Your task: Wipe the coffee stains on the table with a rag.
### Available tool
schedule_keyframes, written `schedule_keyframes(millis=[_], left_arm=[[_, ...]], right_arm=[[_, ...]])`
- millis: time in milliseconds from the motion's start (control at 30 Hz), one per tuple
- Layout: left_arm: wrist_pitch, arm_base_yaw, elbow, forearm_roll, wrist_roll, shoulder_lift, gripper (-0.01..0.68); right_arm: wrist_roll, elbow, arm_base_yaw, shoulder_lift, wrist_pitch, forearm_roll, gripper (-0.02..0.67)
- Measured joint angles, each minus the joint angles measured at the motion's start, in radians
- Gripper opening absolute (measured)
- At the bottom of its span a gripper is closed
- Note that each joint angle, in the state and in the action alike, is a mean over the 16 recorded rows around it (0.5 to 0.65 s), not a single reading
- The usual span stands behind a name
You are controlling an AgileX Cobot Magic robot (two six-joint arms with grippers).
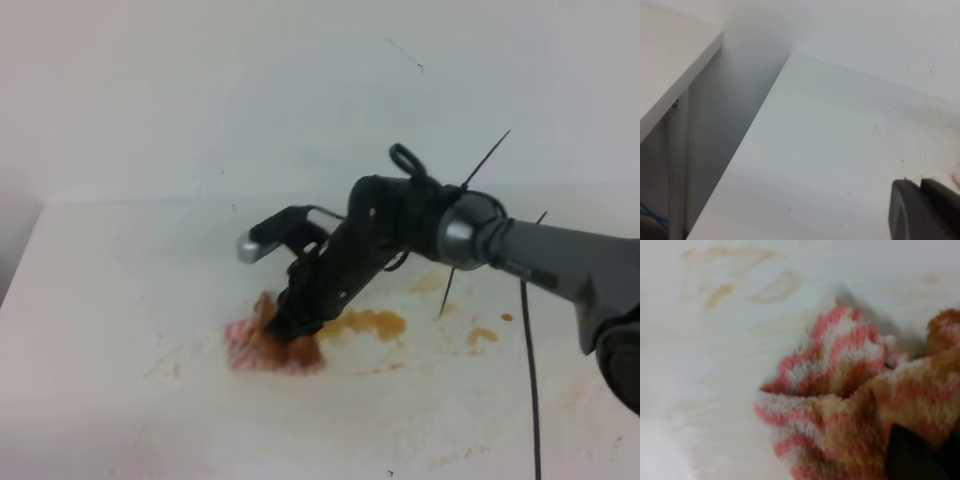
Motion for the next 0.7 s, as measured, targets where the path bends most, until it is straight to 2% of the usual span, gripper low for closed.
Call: schedule_keyframes(millis=[367,533,700], left_arm=[[-0.002,0.0,0.002,0.0,0.0,-0.002,-0.003],[-0.001,0.0,0.0,0.0,0.0,0.0,-0.003],[-0.001,0.0,0.002,0.0,0.0,-0.002,-0.003]], right_arm=[[0.141,0.008,-0.15,-0.017,0.029,-0.07,0.049],[0.124,0.063,-0.214,-0.059,0.053,-0.076,0.049],[0.026,0.174,-0.26,-0.127,0.033,-0.029,0.049]])
